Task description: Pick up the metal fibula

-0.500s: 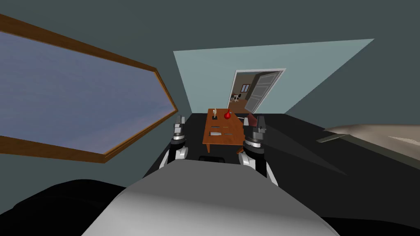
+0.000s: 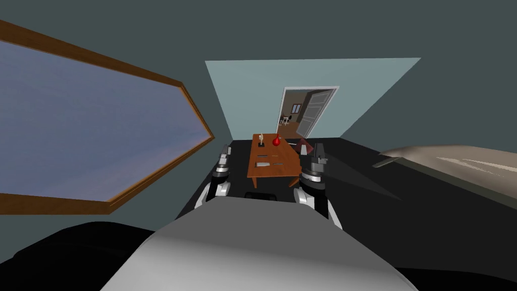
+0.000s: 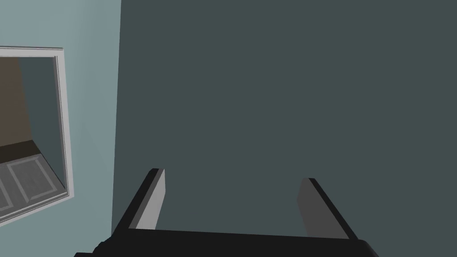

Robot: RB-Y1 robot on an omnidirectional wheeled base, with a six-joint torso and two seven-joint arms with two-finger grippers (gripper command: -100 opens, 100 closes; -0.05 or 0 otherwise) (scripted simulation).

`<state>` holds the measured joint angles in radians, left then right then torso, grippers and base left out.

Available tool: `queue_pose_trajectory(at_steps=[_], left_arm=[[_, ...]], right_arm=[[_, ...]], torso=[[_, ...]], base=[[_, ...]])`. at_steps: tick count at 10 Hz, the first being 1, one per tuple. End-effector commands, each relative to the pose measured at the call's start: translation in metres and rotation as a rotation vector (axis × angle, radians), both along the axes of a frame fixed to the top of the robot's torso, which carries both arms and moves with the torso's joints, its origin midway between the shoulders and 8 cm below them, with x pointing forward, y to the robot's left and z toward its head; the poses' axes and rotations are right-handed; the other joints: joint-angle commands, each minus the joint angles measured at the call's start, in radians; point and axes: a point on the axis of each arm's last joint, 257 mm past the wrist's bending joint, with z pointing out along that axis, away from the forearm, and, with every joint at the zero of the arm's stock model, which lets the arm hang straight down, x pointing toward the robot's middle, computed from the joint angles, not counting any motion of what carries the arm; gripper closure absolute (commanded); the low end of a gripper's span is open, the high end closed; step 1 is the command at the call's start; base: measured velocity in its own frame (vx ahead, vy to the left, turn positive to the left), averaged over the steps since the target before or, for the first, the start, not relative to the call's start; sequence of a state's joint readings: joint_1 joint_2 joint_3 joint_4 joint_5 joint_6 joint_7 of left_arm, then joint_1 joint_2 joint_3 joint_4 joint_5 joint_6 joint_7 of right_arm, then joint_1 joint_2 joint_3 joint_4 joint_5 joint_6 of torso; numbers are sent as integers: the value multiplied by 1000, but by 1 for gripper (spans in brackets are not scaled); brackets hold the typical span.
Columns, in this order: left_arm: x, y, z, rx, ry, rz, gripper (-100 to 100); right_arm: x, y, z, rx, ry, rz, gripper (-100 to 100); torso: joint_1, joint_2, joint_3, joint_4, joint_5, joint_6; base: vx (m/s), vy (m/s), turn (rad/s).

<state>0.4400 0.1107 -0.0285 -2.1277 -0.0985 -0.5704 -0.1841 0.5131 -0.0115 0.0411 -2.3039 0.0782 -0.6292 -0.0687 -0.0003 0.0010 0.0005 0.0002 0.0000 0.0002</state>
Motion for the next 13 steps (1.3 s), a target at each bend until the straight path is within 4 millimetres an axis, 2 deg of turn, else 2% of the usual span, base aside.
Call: queue_pose_trajectory(at_steps=[1,8,11,12,13], left_arm=[[10,0,-18,24,47,1,-100],[52,20,-117,114,285,41,-100],[58,27,-142,127,341,53,-100],[62,32,-159,141,380,63,-100],[62,33,-161,141,384,63,-100]], right_arm=[[0,0,0,0,0,0,0],[0,0,0,0,0,0,0],[0,0,0,0,0,0,0],[0,0,0,0,0,0,0],[0,0,0,0,0,0,0]], torso=[[0,0,0,0,0,0],[-1,1,0,0,0,0],[0,0,0,0,0,0],[0,0,0,0,0,-1],[0,0,0,0,0,0]], base=[[-19,-11,-164],[-22,-18,-231],[-12,-8,-107],[-14,-10,-177],[-13,-6,-91]])
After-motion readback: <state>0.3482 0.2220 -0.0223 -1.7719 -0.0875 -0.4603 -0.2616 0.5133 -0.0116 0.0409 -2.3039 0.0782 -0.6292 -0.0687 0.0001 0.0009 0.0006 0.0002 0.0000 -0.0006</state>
